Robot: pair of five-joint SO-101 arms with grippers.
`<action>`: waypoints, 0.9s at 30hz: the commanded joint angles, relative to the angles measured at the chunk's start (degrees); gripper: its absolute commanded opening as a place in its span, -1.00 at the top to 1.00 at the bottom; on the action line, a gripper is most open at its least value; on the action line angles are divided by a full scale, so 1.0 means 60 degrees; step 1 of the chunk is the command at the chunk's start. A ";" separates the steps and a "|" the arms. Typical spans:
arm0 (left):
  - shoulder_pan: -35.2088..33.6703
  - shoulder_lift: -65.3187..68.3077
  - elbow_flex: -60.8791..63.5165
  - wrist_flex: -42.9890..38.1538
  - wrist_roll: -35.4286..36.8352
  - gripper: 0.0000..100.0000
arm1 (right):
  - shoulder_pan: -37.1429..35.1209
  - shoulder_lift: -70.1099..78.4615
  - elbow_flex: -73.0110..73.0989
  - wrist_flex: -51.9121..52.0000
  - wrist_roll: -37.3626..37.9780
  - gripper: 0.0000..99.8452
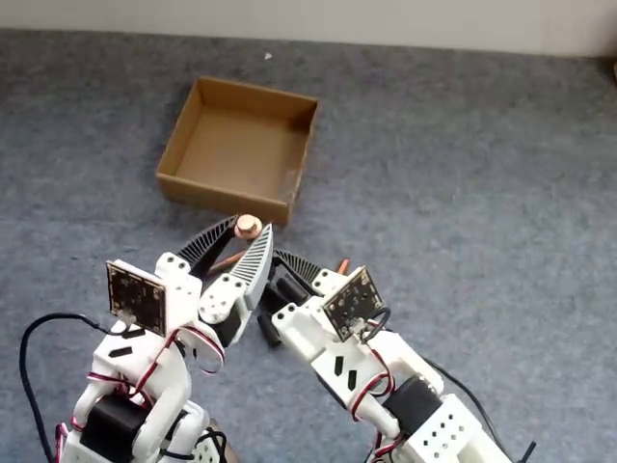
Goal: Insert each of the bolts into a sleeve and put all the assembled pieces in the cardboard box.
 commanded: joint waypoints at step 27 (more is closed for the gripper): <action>-0.6747 -0.0051 0.0608 0.3634 -0.1451 0.60 | 0.2864 -0.0139 0.1238 -0.0022 0.0000 0.99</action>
